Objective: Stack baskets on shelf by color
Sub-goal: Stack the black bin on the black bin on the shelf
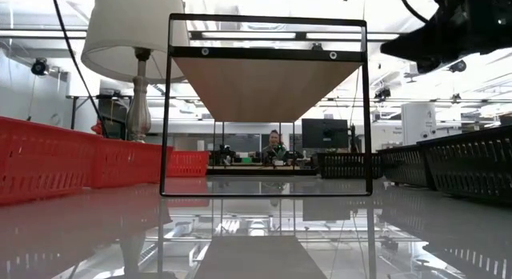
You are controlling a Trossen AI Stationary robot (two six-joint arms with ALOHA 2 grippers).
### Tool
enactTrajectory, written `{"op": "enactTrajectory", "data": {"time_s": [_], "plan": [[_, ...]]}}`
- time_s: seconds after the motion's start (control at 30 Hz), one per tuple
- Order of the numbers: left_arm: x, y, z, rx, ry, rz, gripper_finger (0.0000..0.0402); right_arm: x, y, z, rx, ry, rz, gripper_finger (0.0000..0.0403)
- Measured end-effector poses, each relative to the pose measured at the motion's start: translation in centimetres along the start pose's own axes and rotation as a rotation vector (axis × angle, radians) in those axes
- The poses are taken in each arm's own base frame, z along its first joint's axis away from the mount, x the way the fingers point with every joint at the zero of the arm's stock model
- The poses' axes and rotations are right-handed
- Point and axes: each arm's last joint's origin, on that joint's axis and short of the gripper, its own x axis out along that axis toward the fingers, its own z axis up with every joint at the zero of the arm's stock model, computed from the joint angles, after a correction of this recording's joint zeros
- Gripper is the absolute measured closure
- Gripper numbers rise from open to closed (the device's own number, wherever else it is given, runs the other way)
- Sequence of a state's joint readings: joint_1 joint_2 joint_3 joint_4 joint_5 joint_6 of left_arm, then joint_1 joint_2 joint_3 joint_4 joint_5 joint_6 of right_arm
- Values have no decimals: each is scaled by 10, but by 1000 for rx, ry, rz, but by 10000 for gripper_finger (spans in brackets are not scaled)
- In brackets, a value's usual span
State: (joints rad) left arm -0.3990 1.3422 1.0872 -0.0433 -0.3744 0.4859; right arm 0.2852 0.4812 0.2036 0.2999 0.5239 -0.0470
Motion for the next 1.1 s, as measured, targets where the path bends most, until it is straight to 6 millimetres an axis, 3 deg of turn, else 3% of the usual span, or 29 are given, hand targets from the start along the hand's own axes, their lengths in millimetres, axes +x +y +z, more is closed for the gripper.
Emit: {"op": "enactTrajectory", "data": {"time_s": [0.23,0.47,0.8,1.0,1.1], "plan": [[-28,6,-11,-4,-99,50,326,1,-1,32,58,57,-3,360],[-49,8,-21,-44,-159,69,326,-3,-5,53,86,344,-41,301],[-56,11,-22,-27,-188,89,326,-10,-11,48,163,694,-167,246],[-56,11,-22,-11,-188,90,327,-5,-1,44,294,827,-24,242],[-56,11,-22,16,-187,93,327,2,4,41,427,861,-86,249]]}}
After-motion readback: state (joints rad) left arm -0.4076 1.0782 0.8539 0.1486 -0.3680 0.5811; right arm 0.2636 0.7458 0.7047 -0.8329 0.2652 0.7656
